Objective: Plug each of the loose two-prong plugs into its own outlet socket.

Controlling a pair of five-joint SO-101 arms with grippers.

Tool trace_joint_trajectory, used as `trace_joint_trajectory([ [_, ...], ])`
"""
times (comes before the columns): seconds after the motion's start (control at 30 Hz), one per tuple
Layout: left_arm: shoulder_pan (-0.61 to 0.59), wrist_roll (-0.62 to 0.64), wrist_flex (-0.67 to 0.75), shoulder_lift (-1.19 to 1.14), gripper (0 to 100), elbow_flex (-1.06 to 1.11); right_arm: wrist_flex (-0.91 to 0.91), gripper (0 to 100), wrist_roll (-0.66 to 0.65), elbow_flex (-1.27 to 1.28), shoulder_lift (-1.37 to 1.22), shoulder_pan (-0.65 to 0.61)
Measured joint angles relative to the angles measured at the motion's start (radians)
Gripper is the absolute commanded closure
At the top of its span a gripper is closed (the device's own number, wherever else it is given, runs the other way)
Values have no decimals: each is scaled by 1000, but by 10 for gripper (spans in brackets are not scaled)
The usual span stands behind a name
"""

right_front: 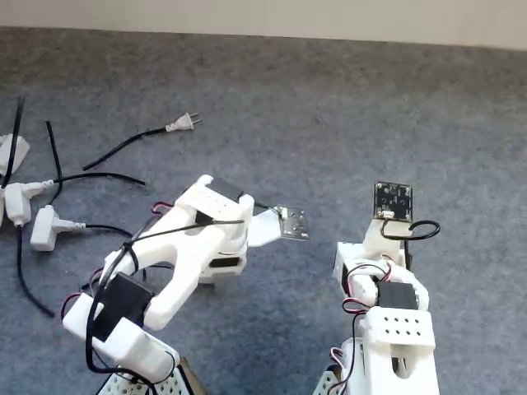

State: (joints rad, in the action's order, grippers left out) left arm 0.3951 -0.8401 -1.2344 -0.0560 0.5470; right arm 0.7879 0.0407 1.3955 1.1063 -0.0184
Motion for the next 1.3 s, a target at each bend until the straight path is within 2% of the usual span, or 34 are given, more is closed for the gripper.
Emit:
trace_joint_trajectory([
  [0.33,-63,0,-43,0,701,-95,0,634,0,0,0,0],
  [0.6,-311,26,-34,0,701,-397,0,634,0,0,0,0],
  [0.73,-446,89,103,-31,702,-525,0,634,0,0,0,0],
  [0.83,-543,140,239,-152,702,-631,0,634,0,0,0,0],
  [0.93,-615,166,261,-342,702,-796,0,634,0,0,0,0],
  [1.17,-651,170,100,-881,704,-1381,0,634,0,0,0,0],
  [1.3,-658,172,-58,-1145,803,-1791,0,634,0,0,0,0],
])
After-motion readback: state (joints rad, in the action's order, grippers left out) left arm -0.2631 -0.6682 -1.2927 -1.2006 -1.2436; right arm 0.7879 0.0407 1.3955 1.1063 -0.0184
